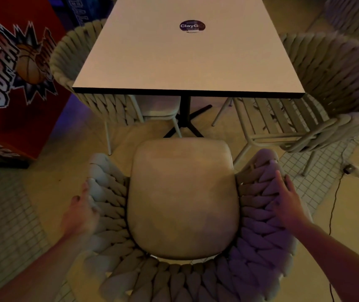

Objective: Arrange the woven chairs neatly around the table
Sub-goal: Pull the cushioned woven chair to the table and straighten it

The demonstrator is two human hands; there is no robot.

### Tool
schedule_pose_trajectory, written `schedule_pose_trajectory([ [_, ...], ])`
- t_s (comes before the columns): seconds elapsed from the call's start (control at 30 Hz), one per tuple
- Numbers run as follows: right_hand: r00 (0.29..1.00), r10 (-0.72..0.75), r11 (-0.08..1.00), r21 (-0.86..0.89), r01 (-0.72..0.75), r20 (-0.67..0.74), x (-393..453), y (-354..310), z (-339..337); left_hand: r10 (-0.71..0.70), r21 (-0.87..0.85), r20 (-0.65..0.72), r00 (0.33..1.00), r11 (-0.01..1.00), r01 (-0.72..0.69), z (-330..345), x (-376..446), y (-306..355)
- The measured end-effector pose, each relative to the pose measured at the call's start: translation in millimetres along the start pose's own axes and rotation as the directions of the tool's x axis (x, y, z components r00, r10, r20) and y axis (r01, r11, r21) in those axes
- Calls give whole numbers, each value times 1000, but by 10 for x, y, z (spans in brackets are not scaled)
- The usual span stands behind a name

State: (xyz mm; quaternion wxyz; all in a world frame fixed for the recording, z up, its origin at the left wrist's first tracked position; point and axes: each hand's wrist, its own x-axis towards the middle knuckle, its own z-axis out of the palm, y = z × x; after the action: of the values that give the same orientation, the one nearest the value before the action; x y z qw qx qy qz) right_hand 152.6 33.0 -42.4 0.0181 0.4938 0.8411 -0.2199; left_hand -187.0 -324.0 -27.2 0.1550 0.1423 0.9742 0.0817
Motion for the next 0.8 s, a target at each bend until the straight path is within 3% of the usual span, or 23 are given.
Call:
schedule_pose_trajectory([
  [0.8,999,-11,1000,-18,11,-33,839,170,-191,64,40,-16,998,997,-63,30,740,623],
])
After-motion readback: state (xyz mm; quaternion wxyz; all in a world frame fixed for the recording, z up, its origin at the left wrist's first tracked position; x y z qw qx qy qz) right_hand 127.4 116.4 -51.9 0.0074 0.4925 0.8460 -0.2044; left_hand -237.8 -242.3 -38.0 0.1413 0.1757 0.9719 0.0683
